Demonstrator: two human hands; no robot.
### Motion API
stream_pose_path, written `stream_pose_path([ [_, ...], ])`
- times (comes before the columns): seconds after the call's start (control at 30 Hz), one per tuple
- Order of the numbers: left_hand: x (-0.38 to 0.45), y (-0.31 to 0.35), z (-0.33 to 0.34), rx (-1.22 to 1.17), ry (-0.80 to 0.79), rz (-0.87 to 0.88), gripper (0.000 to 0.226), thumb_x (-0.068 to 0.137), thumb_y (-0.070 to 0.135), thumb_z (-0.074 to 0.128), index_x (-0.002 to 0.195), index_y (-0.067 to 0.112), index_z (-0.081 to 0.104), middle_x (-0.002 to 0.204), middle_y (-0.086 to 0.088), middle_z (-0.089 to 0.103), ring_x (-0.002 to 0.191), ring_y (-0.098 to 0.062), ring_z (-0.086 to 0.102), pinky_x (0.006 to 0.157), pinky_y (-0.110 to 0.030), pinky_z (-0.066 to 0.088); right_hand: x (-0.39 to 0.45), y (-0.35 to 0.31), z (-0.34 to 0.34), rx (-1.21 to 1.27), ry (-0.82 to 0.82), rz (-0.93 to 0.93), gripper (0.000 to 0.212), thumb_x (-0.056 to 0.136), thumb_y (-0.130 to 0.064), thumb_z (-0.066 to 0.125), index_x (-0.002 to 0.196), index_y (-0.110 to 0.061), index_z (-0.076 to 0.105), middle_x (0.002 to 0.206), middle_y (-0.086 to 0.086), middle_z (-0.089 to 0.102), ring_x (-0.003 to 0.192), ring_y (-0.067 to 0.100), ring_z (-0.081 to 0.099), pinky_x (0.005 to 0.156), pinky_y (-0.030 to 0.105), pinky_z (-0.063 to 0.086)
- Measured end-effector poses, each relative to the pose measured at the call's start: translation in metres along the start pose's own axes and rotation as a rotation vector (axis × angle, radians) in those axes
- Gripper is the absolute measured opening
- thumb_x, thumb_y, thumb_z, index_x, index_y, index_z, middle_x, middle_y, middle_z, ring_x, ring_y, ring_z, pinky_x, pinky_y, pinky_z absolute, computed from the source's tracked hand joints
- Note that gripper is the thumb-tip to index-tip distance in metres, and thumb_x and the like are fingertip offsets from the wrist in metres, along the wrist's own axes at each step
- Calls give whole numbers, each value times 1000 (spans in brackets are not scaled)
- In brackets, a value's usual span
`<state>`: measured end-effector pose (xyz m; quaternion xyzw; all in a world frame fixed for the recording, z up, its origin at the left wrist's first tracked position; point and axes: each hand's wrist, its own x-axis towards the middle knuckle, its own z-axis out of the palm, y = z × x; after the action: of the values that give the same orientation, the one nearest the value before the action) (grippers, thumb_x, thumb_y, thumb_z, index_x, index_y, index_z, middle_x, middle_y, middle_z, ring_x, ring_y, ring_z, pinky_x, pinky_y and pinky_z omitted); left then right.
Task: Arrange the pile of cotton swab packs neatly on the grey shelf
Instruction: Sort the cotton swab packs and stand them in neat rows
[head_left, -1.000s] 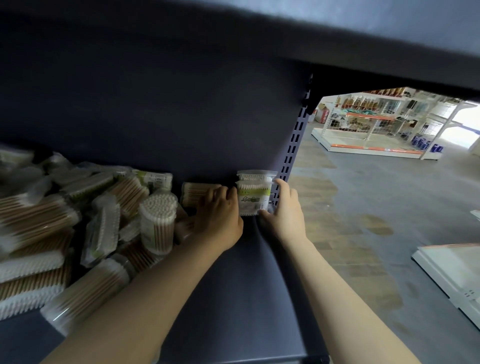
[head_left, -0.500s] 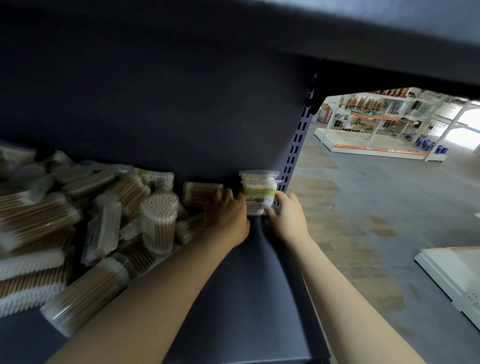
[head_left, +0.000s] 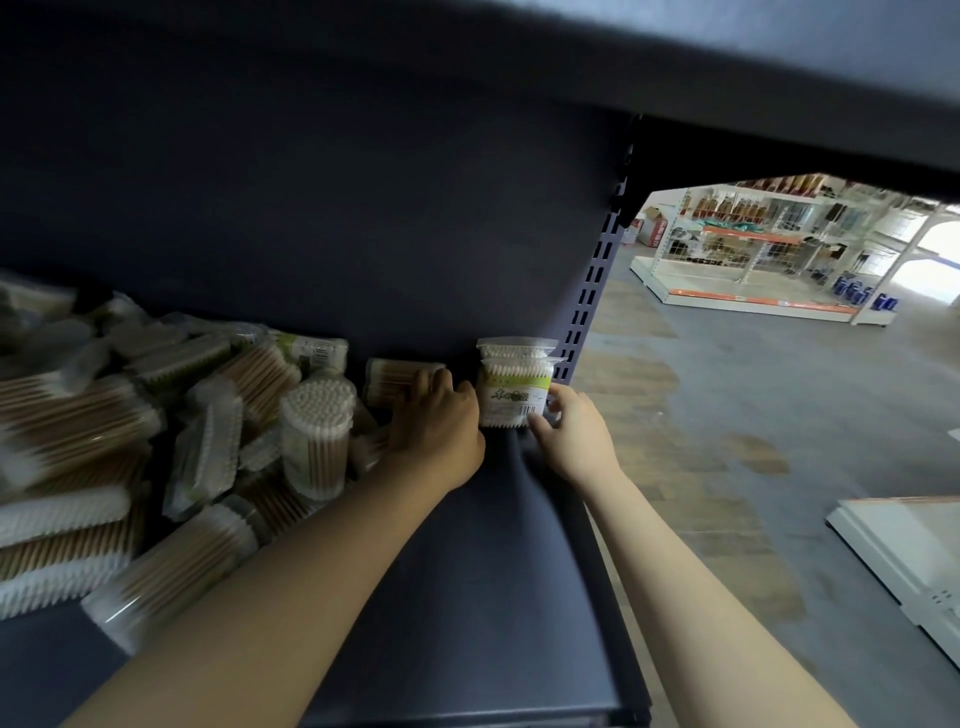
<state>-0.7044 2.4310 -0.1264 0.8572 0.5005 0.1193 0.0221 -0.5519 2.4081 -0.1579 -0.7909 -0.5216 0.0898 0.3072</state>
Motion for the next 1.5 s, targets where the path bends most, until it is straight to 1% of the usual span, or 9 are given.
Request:
stream_pose_path([
  [0.1,-2,-1,1,26,-28,17,33,90,27,47,120,12,46,134,-9,38,127,-28,29,98,-38,31,-3,-5,0,15,2,7,31,90,-20,51,120,-12,51,110,12,62,102,31,57,79,35,43],
  [0.3,-8,0,0,25,26,18,26,92,26,45,113,12,51,129,-7,41,124,-27,32,94,-38,34,-12,-5,-7,-22,71,56,47,88,-16,50,133,-9,40,121,15,56,108,32,54,84,35,42],
  [0.53,-32,3,-18,-13,136,57,22,90,20,43,111,14,49,120,-7,43,114,-26,41,83,-36,38,-38,-12,-16,43,60,44,11,83,-10,50,92,-15,52,80,3,57,76,24,51,63,27,33],
  [0.67,-48,4,-29,-31,183,85,25,91,19,42,114,15,49,118,-5,47,109,-26,49,76,-34,38,-53,-24,-12,17,20,14,17,83,-9,49,98,-13,58,91,6,62,87,27,57,66,26,37],
  [0.87,-72,-9,-42,-31,259,95,23,90,22,42,108,16,53,114,-2,53,101,-24,54,72,-32,43,-74,-39,-8,47,31,-56,16,82,-6,48,89,-9,63,89,11,65,82,29,59,63,26,39],
  [1.03,-98,-30,-60,-22,355,118,21,88,23,44,103,17,57,109,-1,59,98,-25,55,67,-29,33,-91,-60,-7,32,31,-128,19,86,-7,46,94,-4,63,96,18,66,91,36,59,73,35,46],
  [1.13,-113,-50,-70,-62,363,112,19,88,23,44,100,15,57,103,-3,61,93,-27,57,67,-33,43,-104,-72,-8,69,31,-144,19,86,-9,47,96,-8,63,99,15,67,94,34,59,75,35,45],
  [1.2,-123,-63,-74,-91,385,109,17,88,24,45,95,14,57,96,-3,62,87,-29,59,62,-33,40,-113,-79,-7,116,46,-137,19,84,-7,49,94,-10,65,96,12,68,93,31,59,73,31,43],
  [1.5,-163,-129,-80,-125,399,-1,18,84,22,54,99,13,59,89,-4,60,81,-27,55,60,-28,27,-142,-131,2,197,47,-170,17,81,-6,51,91,-16,60,61,0,52,59,20,49,55,29,35],
])
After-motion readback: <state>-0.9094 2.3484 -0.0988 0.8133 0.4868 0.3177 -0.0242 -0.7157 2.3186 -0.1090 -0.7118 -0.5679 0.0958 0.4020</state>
